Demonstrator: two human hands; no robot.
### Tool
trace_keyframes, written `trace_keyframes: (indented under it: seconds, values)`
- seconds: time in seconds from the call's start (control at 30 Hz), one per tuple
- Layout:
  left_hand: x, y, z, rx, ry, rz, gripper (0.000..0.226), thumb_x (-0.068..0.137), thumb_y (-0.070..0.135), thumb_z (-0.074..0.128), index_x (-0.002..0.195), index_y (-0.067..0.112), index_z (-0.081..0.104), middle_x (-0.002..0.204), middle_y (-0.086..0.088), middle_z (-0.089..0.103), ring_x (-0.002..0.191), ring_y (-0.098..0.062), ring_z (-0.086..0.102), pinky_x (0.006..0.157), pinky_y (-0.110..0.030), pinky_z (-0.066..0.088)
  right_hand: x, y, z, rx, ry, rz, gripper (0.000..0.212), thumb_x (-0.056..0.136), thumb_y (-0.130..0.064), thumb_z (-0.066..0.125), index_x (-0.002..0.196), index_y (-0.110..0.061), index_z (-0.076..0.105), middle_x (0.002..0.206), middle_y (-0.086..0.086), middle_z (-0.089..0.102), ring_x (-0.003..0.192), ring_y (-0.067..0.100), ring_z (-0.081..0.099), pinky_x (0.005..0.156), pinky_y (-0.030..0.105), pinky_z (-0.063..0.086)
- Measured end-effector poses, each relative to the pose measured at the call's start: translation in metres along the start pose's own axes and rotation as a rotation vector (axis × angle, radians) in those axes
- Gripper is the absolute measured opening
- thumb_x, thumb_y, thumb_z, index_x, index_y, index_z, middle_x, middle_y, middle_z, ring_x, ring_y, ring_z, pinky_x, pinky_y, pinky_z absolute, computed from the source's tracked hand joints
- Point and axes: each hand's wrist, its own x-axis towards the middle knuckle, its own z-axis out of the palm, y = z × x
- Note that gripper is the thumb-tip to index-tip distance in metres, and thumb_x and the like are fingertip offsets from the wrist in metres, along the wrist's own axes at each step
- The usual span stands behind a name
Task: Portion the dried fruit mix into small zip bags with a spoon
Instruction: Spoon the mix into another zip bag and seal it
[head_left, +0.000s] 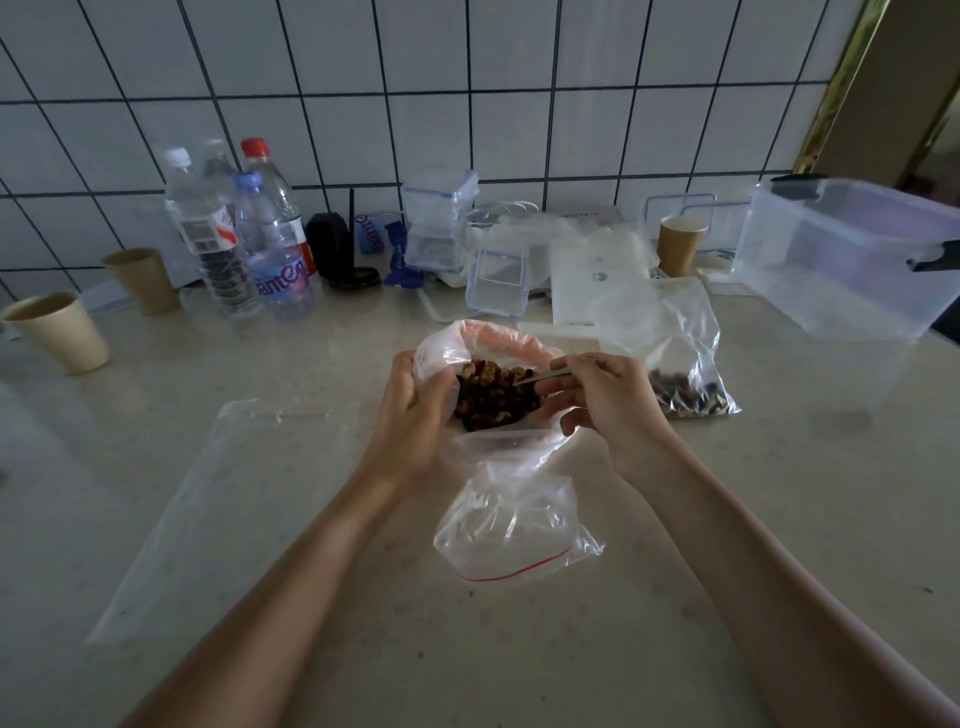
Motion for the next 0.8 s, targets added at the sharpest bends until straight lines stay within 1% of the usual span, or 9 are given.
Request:
trace_keyframes:
  seconds: [0.13,0.27,0.4,0.5,0.57,0.63,0.67,0.73,0.8]
  values:
    - [0.0,0.005,-0.002,0.057,0.066,0.008,0.033,0.09,0.048,0.061,0.116,0.028,0.059,0.113,0.003,0.067,0.1,-0.01,0.066,0.074,-0.024,0.052,-0.005,-0.004,-0.001,0.11,0.008,0.071,0.025,0.104,-0.003,0.045,0.099,0.007,0.068,0.081,0.02,0.077,0.057,0.027,0.071,0.042,0.028,0.048]
    - [0.002,0.011,-0.012,0.11,0.06,-0.018,0.045,0.088,0.052,0.072,0.123,0.028,0.06,0.115,0.01,0.07,0.103,-0.007,0.068,0.086,-0.03,0.056,-0.008,-0.007,-0.003,0.178,0.007,0.104,0.026,0.106,-0.005,0.045,0.099,0.005,0.068,0.084,0.02,0.077,0.061,0.027,0.073,0.045,0.028,0.05]
    - [-0.003,0.017,-0.025,0.171,0.033,-0.038,0.056,0.085,0.047,0.082,0.13,0.028,0.054,0.129,0.016,0.063,0.119,-0.003,0.062,0.101,-0.029,0.051,-0.007,-0.007,-0.003,0.17,0.005,0.081,0.025,0.105,-0.006,0.046,0.101,0.005,0.068,0.085,0.02,0.077,0.063,0.028,0.073,0.045,0.028,0.049]
    - [-0.015,0.022,-0.037,0.314,0.07,0.015,0.066,0.083,0.049,0.082,0.136,0.026,0.05,0.139,0.012,0.056,0.129,-0.007,0.054,0.108,-0.033,0.046,-0.007,-0.011,-0.002,0.168,0.015,0.063,0.025,0.105,-0.006,0.046,0.099,0.002,0.069,0.084,0.02,0.077,0.063,0.03,0.073,0.045,0.029,0.048]
    - [-0.022,0.031,-0.041,0.415,0.165,0.13,0.057,0.082,0.048,0.084,0.125,0.025,0.055,0.127,0.01,0.061,0.119,-0.007,0.058,0.102,-0.033,0.05,-0.008,-0.014,-0.004,0.172,0.023,0.041,0.025,0.105,-0.007,0.045,0.099,0.002,0.068,0.084,0.021,0.077,0.063,0.031,0.073,0.045,0.029,0.048]
    - [-0.027,0.044,-0.042,0.492,0.206,0.25,0.041,0.081,0.045,0.085,0.106,0.024,0.059,0.104,0.011,0.065,0.097,-0.002,0.062,0.086,-0.018,0.05,-0.008,-0.017,-0.007,0.173,0.036,0.016,0.026,0.105,-0.007,0.044,0.099,0.003,0.067,0.082,0.021,0.076,0.061,0.031,0.072,0.044,0.029,0.047]
    - [-0.03,0.05,-0.043,0.512,0.171,0.272,0.035,0.082,0.044,0.085,0.098,0.024,0.061,0.093,0.011,0.067,0.086,-0.001,0.064,0.075,-0.012,0.049,-0.008,-0.019,-0.009,0.172,0.04,0.005,0.026,0.105,-0.007,0.044,0.099,0.003,0.067,0.079,0.02,0.075,0.059,0.031,0.071,0.044,0.029,0.047]
    - [-0.035,0.06,-0.045,0.536,-0.005,0.206,0.028,0.083,0.046,0.083,0.087,0.024,0.065,0.074,0.007,0.07,0.067,-0.002,0.066,0.06,-0.011,0.047,-0.01,-0.021,-0.012,0.175,0.044,-0.017,0.026,0.105,-0.008,0.044,0.098,0.003,0.066,0.075,0.019,0.074,0.056,0.03,0.07,0.043,0.029,0.046]
    - [-0.04,0.066,-0.044,0.602,-0.234,0.069,0.031,0.085,0.056,0.077,0.086,0.025,0.068,0.072,0.007,0.074,0.059,-0.005,0.069,0.058,-0.018,0.05,-0.01,-0.024,-0.014,0.183,0.035,-0.037,0.027,0.105,-0.009,0.044,0.096,0.002,0.067,0.073,0.018,0.072,0.056,0.03,0.069,0.043,0.029,0.045]
